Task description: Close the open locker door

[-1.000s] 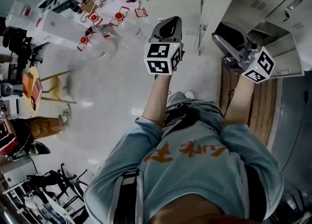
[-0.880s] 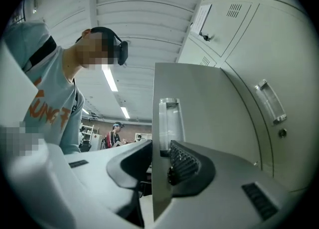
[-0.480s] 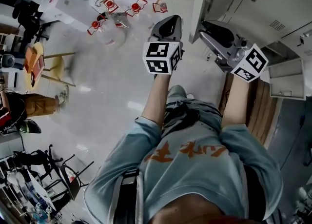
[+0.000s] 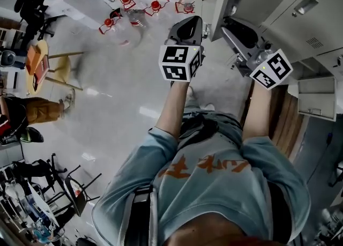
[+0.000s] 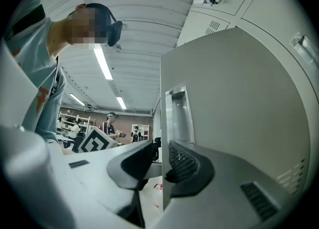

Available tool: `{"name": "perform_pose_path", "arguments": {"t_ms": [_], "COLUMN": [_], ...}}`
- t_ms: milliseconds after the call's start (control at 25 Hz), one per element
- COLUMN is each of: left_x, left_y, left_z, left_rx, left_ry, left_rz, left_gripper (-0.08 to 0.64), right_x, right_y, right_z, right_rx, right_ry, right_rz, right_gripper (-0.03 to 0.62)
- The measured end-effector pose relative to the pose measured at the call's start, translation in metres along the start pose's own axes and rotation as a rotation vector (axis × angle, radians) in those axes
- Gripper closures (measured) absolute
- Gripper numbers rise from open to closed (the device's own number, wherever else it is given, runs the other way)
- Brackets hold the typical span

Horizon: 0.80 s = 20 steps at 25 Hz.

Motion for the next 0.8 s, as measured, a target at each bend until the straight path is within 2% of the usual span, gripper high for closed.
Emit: {"name": "perform_pose_path", "arguments": {"t_ms": [440,800], "left_x": [-0.035,-0.062], "left_y": [-0.002,-0.002], "left_z": [0.037,0.073], "left_rx": [-0.028,-0.034], "left_ry": [0.088,0.176], "left_rz": [0.003,-0.007], "left_gripper": [0.538,0.538], "right_x": [0.035,0.077], "right_y": [0.013,0.022], "right_z": [0.037,0.053], "right_rx": [0.001,-0.015], "right_ry": [0.195,0.463], "right_rz": [-0.025,-0.033], "right_gripper": [0.507,0.522]}}
Point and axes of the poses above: the fingertips, and each gripper's own axes: z forward along the fingers, x to its right, y out of its underside, the point moved 5 cm from there along -z, backward along the fingers, and after that the axes turned 3 degrees about x, right-handed, at the moved point
